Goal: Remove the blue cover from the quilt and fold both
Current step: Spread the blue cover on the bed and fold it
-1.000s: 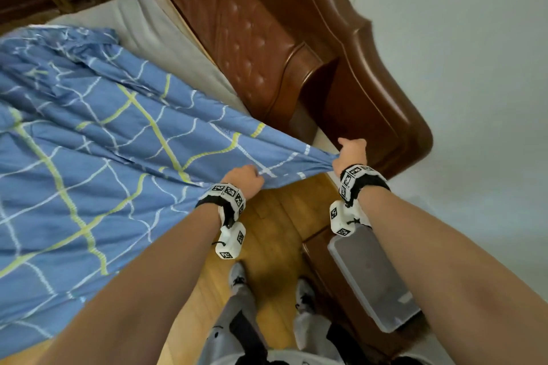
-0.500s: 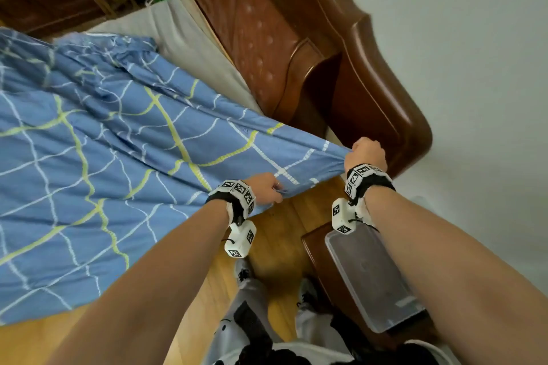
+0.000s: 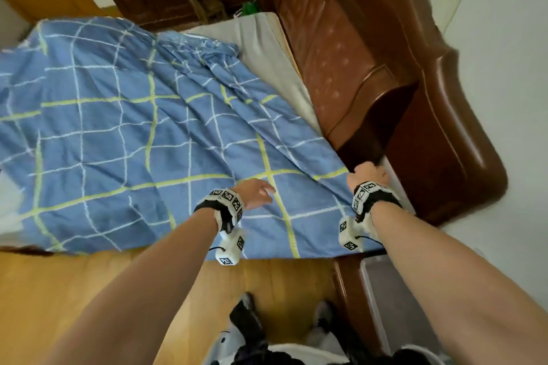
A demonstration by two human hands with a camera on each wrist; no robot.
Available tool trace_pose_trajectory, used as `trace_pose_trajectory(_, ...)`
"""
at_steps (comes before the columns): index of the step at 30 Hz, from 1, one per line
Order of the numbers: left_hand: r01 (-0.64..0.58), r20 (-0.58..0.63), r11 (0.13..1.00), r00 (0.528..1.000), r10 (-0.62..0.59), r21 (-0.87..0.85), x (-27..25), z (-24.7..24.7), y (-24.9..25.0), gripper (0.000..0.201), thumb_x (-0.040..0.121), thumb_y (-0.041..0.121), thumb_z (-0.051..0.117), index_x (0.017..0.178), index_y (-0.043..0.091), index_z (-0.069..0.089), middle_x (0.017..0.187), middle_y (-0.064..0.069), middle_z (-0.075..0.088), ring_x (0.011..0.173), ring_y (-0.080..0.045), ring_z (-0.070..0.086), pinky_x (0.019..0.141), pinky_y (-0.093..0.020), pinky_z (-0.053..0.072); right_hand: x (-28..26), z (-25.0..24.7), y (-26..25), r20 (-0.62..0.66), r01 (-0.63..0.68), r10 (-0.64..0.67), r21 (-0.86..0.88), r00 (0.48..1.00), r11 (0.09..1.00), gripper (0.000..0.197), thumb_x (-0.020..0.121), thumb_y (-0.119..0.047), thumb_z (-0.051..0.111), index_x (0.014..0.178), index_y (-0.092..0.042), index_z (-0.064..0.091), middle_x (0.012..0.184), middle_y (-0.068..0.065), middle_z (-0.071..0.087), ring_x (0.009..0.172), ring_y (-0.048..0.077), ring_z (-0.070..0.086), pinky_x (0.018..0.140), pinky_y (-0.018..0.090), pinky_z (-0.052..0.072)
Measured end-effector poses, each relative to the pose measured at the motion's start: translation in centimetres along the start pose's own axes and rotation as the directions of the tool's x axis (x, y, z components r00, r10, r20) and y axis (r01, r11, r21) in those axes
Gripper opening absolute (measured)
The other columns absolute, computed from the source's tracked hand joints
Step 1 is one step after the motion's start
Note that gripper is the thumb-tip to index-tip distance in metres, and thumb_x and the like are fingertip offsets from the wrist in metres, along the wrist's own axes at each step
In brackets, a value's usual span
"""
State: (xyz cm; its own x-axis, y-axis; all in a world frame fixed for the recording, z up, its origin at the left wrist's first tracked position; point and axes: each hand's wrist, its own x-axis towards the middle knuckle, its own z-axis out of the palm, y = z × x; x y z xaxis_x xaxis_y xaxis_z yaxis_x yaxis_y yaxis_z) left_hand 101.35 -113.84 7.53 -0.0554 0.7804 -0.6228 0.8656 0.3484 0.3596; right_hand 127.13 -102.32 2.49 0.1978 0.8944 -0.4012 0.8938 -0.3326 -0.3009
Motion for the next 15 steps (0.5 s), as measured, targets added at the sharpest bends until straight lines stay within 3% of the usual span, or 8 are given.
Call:
trace_pose_trajectory(3, 0.124, -0.128, 0.992, 0.984, -0.123, 0.003, -2.9, -2.3, -6.7, 0.032, 0.094, 0.025, 0.055, 0.126, 0.023, 0.063, 0.134, -0.003, 0.059, 0.122, -0.025, 0.055, 0.105, -0.033, 0.041, -2.8, 1.8, -7.2, 0.116, 0.178, -0.176, -0.001, 0.977, 0.984, 0.036, 0.090, -0.023, 0.054, 0.124, -0.016, 0.063, 0.133, 0.018, 0.053, 0.123, 0.038, 0.046, 0.101, 0.040, 0.041)
trace_pose_trajectory(7, 0.265, -0.254, 0.955, 0.922, -0.292, -0.134, -7.7, -4.9, -17.4, 0.035, 0.094, 0.027, 0.056, 0.129, 0.025, 0.060, 0.133, -0.003, 0.059, 0.122, -0.025, 0.055, 0.105, -0.036, 0.042, -8.5, 5.8, -17.4, 0.260, 0.407, -0.400, 0.028, 0.879, 0.913, 0.028, 0.090, -0.021, 0.058, 0.115, -0.014, 0.069, 0.121, 0.014, 0.067, 0.114, 0.036, 0.059, 0.097, 0.037, 0.049)
trace_pose_trajectory(11, 0.367, -0.286, 0.902, 0.860, -0.423, -0.228, -13.3, -6.7, -30.0, 0.037, 0.092, 0.030, 0.052, 0.129, 0.029, 0.059, 0.134, -0.002, 0.059, 0.121, -0.026, 0.056, 0.104, -0.038, 0.045, -16.2, 12.3, -28.8, 0.365, 0.541, -0.530, 0.081, 0.766, 0.837, 0.034, 0.091, -0.019, 0.060, 0.123, -0.009, 0.063, 0.120, 0.016, 0.067, 0.113, 0.033, 0.061, 0.096, 0.034, 0.048)
trace_pose_trajectory(15, 0.414, -0.311, 0.848, 0.801, -0.512, -0.330, -19.4, -8.0, -43.2, 0.035, 0.092, 0.039, 0.051, 0.123, 0.030, 0.062, 0.130, 0.001, 0.061, 0.117, -0.026, 0.058, 0.101, -0.037, 0.046, -24.9, 19.8, -39.4, 0.420, 0.640, -0.611, 0.089, 0.671, 0.763, 0.039, 0.090, -0.021, 0.063, 0.128, -0.015, 0.059, 0.127, 0.010, 0.062, 0.113, 0.029, 0.060, 0.095, 0.032, 0.045)
